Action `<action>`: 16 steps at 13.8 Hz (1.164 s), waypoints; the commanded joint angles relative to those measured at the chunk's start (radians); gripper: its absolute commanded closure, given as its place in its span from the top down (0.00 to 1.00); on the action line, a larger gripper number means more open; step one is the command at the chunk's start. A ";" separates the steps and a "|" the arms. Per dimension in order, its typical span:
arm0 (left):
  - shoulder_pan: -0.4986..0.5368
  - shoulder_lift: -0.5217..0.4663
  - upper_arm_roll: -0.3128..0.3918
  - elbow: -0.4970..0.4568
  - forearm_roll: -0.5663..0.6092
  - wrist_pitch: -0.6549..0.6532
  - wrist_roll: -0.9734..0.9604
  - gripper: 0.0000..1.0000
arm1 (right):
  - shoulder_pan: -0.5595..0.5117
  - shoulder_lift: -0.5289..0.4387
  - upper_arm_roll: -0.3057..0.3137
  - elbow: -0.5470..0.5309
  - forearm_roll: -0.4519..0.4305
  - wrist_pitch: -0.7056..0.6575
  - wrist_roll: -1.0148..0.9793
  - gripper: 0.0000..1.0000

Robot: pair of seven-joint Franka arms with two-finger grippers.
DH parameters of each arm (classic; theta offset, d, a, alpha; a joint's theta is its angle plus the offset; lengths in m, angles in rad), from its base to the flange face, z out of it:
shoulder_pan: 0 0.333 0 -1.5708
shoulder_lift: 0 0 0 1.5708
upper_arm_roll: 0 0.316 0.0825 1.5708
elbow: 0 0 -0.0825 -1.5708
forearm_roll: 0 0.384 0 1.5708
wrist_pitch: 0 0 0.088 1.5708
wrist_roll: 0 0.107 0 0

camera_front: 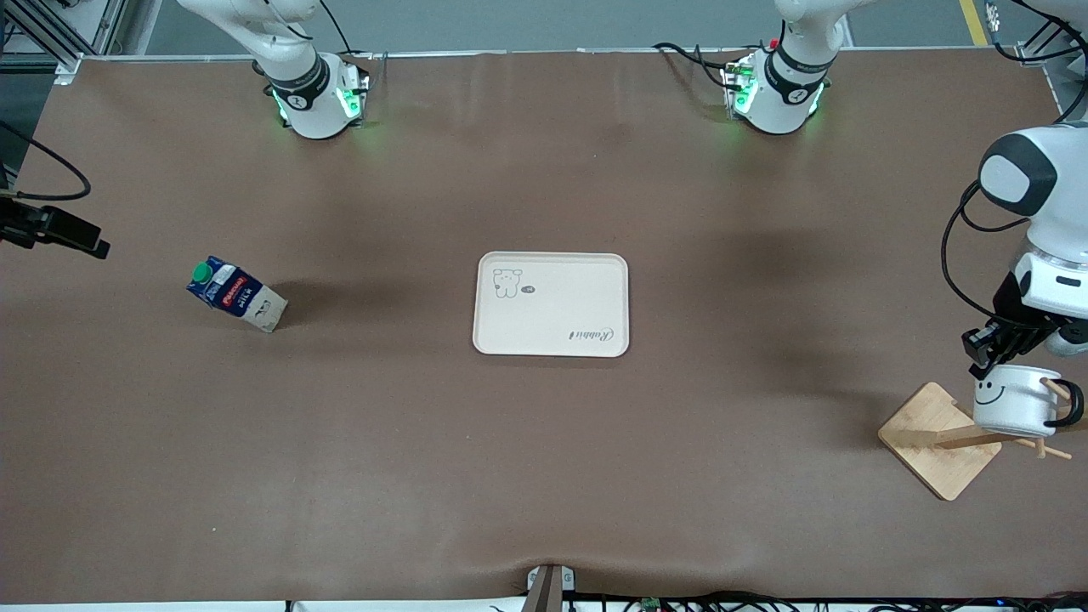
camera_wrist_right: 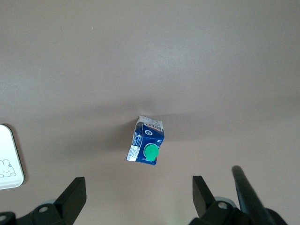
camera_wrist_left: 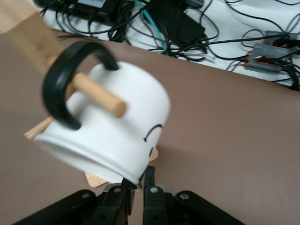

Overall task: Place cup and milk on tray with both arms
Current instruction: 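Lift the white mug off the wooden stand with the left gripper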

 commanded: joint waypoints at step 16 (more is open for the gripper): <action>0.001 -0.064 -0.089 0.090 0.043 -0.192 0.070 0.00 | 0.046 0.017 0.006 0.022 0.003 -0.019 0.003 1.00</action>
